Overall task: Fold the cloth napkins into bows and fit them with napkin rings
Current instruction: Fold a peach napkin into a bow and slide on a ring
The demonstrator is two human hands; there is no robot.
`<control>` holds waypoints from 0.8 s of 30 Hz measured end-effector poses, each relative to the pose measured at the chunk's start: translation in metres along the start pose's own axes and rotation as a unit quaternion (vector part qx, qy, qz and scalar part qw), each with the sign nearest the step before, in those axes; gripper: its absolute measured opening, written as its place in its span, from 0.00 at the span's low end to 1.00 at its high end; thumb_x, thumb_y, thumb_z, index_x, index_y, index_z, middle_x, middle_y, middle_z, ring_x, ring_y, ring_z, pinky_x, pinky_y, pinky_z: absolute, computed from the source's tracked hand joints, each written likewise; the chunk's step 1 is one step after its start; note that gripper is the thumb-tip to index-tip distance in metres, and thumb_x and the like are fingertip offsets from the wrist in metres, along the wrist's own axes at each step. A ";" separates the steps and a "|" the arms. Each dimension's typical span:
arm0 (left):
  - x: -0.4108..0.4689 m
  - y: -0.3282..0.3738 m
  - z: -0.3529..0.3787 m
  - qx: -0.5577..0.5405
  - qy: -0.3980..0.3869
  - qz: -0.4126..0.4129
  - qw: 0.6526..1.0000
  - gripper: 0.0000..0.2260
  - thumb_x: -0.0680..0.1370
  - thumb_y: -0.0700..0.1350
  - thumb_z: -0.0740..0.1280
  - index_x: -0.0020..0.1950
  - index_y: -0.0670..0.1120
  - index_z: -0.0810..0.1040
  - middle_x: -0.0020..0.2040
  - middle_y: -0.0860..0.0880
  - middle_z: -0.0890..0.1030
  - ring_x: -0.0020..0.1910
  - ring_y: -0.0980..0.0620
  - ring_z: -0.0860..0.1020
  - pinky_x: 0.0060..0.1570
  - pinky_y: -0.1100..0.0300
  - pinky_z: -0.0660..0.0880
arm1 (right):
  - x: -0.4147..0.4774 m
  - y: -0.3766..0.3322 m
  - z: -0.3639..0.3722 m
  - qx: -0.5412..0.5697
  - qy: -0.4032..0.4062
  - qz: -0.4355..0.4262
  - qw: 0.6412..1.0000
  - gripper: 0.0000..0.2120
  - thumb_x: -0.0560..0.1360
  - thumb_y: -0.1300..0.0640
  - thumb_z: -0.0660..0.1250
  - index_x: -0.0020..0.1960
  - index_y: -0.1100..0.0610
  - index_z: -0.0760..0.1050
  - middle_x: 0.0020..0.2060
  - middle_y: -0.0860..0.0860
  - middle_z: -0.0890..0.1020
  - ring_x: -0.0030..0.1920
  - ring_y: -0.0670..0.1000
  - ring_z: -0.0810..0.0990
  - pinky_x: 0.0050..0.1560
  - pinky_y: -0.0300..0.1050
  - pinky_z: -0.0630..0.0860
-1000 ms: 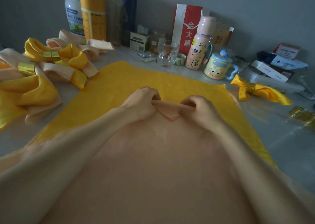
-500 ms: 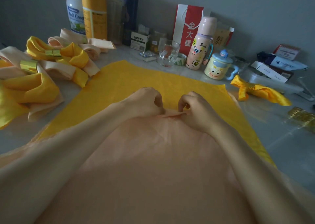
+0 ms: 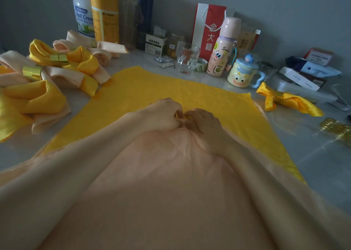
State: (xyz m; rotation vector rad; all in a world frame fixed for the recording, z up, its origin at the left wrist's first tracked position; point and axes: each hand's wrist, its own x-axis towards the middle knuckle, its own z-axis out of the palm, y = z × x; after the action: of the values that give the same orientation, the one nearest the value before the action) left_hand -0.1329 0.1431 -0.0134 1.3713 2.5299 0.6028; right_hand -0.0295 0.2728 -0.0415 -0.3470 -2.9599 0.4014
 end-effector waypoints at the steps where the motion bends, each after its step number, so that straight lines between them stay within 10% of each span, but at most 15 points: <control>1: -0.001 0.000 -0.002 -0.005 -0.012 -0.001 1.000 0.14 0.76 0.50 0.67 0.60 0.48 0.77 0.50 0.50 0.70 0.54 0.51 0.72 0.54 0.59 0.70 | 0.000 0.001 0.000 0.000 -0.003 0.007 1.000 0.23 0.78 0.43 0.49 0.69 0.51 0.66 0.70 0.49 0.65 0.71 0.52 0.60 0.66 0.44 0.55; 8: -0.003 -0.005 -0.007 -0.015 -0.034 -0.012 0.999 0.14 0.76 0.51 0.67 0.60 0.48 0.74 0.50 0.52 0.70 0.48 0.54 0.70 0.45 0.61 0.67 | 0.001 0.002 -0.037 0.176 -0.051 0.036 0.982 0.12 0.77 0.54 0.63 0.60 0.52 0.77 0.59 0.46 0.77 0.60 0.45 0.74 0.60 0.40 0.69; 15: -0.002 -0.003 0.001 0.013 0.020 -0.017 1.000 0.10 0.77 0.54 0.61 0.47 0.49 0.74 0.48 0.50 0.76 0.48 0.50 0.75 0.43 0.57 0.71 | -0.002 0.005 -0.037 0.079 0.036 0.040 0.995 0.04 0.72 0.56 0.67 0.47 0.52 0.78 0.46 0.48 0.80 0.48 0.47 0.78 0.41 0.32 0.71; 24: -0.008 0.002 -0.006 0.058 0.026 0.022 0.998 0.09 0.77 0.49 0.64 0.54 0.46 0.76 0.54 0.49 0.78 0.52 0.49 0.75 0.50 0.54 0.74 | -0.004 0.004 -0.047 0.136 -0.025 0.051 0.989 0.04 0.74 0.52 0.68 0.47 0.51 0.80 0.45 0.46 0.82 0.46 0.45 0.79 0.43 0.35 0.73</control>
State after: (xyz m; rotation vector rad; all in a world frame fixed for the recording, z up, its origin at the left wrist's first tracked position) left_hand -0.1292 0.1360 -0.0070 1.4716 2.6190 0.5141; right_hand -0.0172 0.2871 0.0021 -0.4607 -2.8881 0.8276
